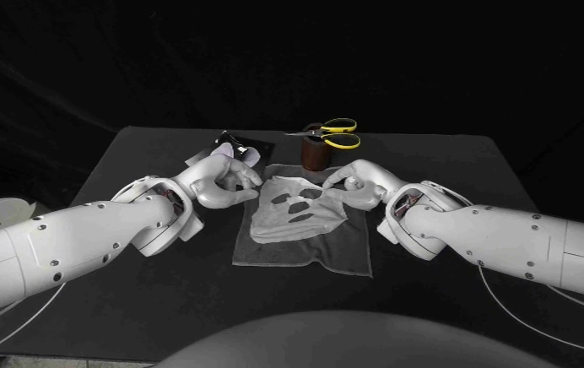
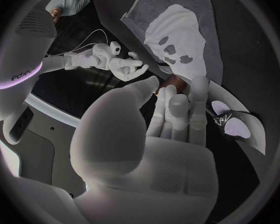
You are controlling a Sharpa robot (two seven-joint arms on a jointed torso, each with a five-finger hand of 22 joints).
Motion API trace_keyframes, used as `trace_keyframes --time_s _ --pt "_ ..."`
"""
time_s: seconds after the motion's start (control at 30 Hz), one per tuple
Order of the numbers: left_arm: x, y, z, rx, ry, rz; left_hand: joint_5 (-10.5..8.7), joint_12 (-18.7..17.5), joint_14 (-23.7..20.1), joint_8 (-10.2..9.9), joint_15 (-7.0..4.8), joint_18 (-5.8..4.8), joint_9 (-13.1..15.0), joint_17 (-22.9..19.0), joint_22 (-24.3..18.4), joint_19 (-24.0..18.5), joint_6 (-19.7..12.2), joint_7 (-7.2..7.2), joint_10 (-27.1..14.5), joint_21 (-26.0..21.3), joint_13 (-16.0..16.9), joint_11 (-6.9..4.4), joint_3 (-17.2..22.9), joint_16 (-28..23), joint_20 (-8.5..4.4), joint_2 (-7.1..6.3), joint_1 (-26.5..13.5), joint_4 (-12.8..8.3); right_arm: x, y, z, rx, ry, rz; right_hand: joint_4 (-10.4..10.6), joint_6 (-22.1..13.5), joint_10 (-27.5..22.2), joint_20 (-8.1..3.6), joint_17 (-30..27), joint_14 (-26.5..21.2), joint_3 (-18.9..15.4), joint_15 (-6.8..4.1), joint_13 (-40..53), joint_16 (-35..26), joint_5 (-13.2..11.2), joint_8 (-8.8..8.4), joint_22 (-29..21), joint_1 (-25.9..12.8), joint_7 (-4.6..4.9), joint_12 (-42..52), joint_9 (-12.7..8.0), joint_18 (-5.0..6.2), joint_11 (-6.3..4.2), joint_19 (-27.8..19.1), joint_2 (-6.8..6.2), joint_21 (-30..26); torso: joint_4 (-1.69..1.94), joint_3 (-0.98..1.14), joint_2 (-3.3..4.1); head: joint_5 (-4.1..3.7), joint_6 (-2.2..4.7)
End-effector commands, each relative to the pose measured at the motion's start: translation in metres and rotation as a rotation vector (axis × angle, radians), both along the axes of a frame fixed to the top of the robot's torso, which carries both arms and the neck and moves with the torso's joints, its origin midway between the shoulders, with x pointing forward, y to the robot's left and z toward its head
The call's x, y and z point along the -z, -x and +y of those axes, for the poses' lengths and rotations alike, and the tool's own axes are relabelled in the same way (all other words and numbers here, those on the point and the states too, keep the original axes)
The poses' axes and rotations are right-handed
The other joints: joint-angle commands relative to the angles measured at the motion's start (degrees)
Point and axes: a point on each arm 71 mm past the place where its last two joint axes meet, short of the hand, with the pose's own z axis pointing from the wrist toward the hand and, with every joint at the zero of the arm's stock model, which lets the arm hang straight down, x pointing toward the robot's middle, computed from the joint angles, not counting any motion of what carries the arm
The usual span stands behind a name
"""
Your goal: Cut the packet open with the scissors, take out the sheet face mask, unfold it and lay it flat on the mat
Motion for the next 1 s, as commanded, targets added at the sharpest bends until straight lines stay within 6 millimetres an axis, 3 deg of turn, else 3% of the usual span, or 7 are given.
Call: trace_keyframes --time_s 0.03,0.3,0.37,0.57,0.67,0.9,1.0 --pt "-0.002 -0.003 -0.002 -0.039 0.045 0.003 0.10 -0.4 0.2 0.2 0.05 0.30 -0.1 0.3 0.2 0.2 -0.2 0.40 0.3 0.3 -0.1 0.00 0.0 0.1 -0.01 0.11 -0.4 0.3 -0.004 -0.005 0.000 0.034 -0.009 0.003 -0.5 0.4 1.6 0.18 11.8 5.2 -0.3 0.19 7.4 0.0 0.4 0.29 5.6 0.9 -0.10 0.1 -0.1 0.57 0.17 -0.2 -0.47 0.3 -0.02 0.11 0.03 0.11 0.00" --pt "-0.002 -0.006 -0.001 -0.102 0.119 0.031 0.10 -1.2 -1.4 0.1 0.23 0.88 -0.3 -2.3 -2.3 -1.5 -0.4 0.56 0.0 -2.9 -0.8 0.25 -0.1 -1.6 0.11 -0.11 -0.3 0.5 -0.021 -0.019 0.006 -0.012 0.048 -0.050 -0.1 -0.5 -0.4 0.39 9.2 4.3 -2.5 0.45 4.7 -2.1 0.8 -0.06 4.1 0.1 0.30 -3.9 -0.8 1.38 0.50 -1.9 -1.97 -5.8 0.02 0.00 -0.17 -0.15 0.00" --pt "-0.002 -0.008 -0.001 -0.125 0.144 0.050 0.09 -3.1 -5.6 0.2 0.62 1.22 -0.5 -8.4 -4.5 -3.1 -0.5 0.82 -1.0 -5.9 -2.3 0.73 0.0 -6.0 0.40 -0.13 -0.1 0.8 -0.024 -0.022 0.008 -0.022 0.059 -0.054 0.0 -1.0 -2.1 0.49 6.6 3.4 -2.8 0.51 2.0 -4.5 1.0 -0.32 2.6 0.7 0.46 -7.5 -1.2 2.11 0.60 -3.5 -1.74 -11.0 0.02 -0.05 -0.13 -0.20 0.00" --pt "0.003 -0.013 -0.011 -0.204 0.191 0.123 0.09 -10.3 -9.7 -0.8 2.10 1.18 -1.7 -14.4 -8.2 -4.4 -2.9 2.38 -2.8 -10.4 -7.7 2.55 -0.8 -12.4 1.64 -0.75 -0.4 1.9 -0.021 -0.030 0.004 0.018 0.068 -0.005 1.0 -1.3 -18.0 0.97 -10.5 -4.5 -2.4 0.85 -22.5 -22.5 0.4 -0.69 -5.0 1.7 0.80 -41.4 -2.4 4.20 0.82 -10.6 -1.53 -30.1 0.30 -0.09 -0.15 -0.71 0.00" --pt "0.009 -0.020 -0.020 -0.267 0.211 0.170 0.01 -15.0 -9.9 -1.9 2.82 1.34 -2.6 -16.7 -11.2 -4.1 -5.4 3.12 -5.0 -13.6 -11.1 3.29 -5.1 -15.0 2.37 -0.49 0.2 2.7 -0.018 -0.036 -0.007 0.078 0.048 0.034 0.7 -1.4 -20.1 1.66 -25.9 -13.1 -1.0 1.57 -30.7 -41.3 0.6 -0.74 -8.9 2.4 1.45 -50.4 -2.9 4.23 1.44 -13.2 -3.18 -34.3 0.12 -0.13 -0.18 -0.68 0.00" --pt "0.018 -0.034 -0.034 -0.355 0.222 0.207 0.21 -23.7 -9.0 -2.7 2.64 1.21 -4.1 -21.1 -17.6 -1.5 -5.5 0.41 -4.1 -19.3 -18.1 3.36 -18.1 -19.7 2.39 2.73 6.5 7.3 -0.014 -0.039 -0.026 0.147 -0.023 0.098 0.7 -1.3 -19.9 2.51 -28.7 -11.9 -0.4 2.44 -48.4 -45.4 0.8 -0.41 -13.6 2.6 2.15 -65.3 -3.8 4.17 2.64 -12.0 -4.91 -37.3 -0.11 0.02 -0.07 -0.63 0.00" --pt "0.019 -0.038 -0.033 -0.385 0.228 0.206 0.07 -25.1 -8.1 -3.0 2.73 1.25 -4.6 -21.9 -19.1 -0.2 -5.0 2.69 -1.2 -20.3 -19.2 3.43 -19.9 -20.1 2.23 2.76 8.3 9.4 -0.017 -0.035 -0.028 0.136 -0.054 0.102 0.5 -1.1 -18.4 2.39 -28.8 -11.4 -0.8 2.32 -51.2 -45.3 1.0 -0.24 -14.3 2.7 2.02 -66.6 -4.0 4.21 2.59 -11.5 -5.13 -37.5 -0.23 0.16 -0.01 -0.49 0.00"
